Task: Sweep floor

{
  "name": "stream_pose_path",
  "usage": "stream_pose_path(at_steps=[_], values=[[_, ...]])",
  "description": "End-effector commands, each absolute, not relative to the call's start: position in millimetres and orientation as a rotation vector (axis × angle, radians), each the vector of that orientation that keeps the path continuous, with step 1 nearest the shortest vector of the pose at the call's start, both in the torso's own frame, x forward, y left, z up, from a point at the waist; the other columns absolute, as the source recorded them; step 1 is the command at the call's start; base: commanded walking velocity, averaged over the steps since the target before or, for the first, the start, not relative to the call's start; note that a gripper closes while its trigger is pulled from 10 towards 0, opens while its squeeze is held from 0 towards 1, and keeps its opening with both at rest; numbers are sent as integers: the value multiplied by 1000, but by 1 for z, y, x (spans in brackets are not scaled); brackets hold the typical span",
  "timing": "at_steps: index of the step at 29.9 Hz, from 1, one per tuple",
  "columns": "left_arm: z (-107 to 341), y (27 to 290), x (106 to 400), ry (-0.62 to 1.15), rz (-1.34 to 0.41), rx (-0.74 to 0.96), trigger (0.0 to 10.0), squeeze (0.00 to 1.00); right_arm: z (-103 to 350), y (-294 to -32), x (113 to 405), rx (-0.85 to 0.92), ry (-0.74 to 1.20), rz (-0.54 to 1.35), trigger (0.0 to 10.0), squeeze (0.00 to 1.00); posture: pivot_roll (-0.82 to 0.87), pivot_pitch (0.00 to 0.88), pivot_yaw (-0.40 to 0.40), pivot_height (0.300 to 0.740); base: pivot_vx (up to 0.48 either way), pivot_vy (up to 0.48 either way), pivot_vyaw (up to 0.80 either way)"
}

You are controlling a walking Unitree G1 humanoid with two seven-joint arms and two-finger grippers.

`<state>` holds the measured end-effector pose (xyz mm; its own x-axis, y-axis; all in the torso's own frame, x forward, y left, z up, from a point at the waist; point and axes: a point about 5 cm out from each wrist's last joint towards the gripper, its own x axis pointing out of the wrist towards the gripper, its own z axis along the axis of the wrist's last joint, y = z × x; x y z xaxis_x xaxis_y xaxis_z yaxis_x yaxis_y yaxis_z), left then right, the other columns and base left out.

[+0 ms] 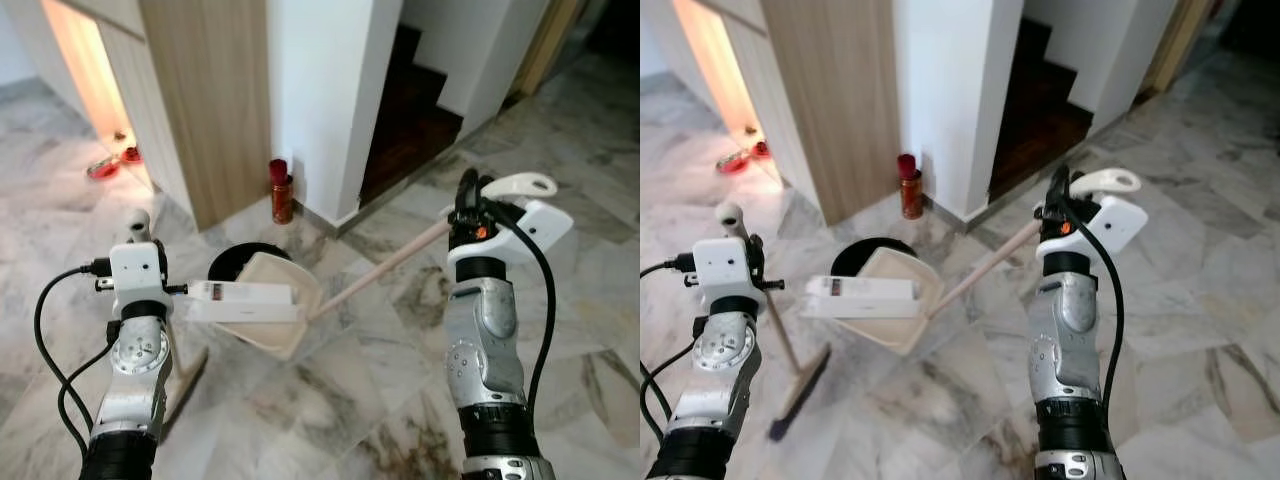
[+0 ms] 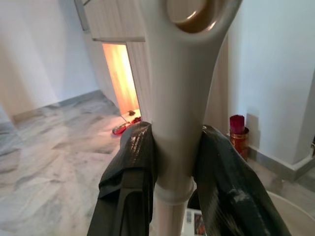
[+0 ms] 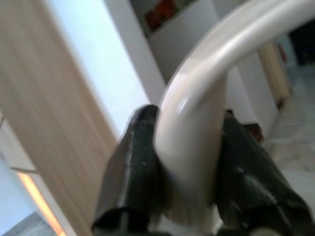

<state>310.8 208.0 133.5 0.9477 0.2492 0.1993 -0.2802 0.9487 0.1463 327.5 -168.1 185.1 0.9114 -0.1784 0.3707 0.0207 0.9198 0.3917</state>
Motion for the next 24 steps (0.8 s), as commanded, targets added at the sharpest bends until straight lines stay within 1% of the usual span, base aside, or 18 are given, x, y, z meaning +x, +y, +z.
stream_pose_path(at_steps=[1, 10, 14, 24], values=[[148, 215, 311, -250, 289, 200, 10000, 0, 206, -162, 327, 425, -500, -78, 10000, 0, 37, 0, -38, 740, 292, 0, 0], [149, 215, 311, -258, 292, 202, 10000, 0, 207, -161, 327, 419, -502, -66, 10000, 0, 40, 0, -35, 740, 295, 0, 0], [150, 215, 311, -261, 291, 202, 10000, 0, 208, -160, 327, 416, -507, -61, 10000, 0, 40, 0, -35, 740, 297, 0, 800], [151, 215, 312, -265, 291, 204, 10000, 0, 207, -160, 327, 425, -503, -60, 10000, 0, 41, 0, -35, 740, 296, 0, 0]])
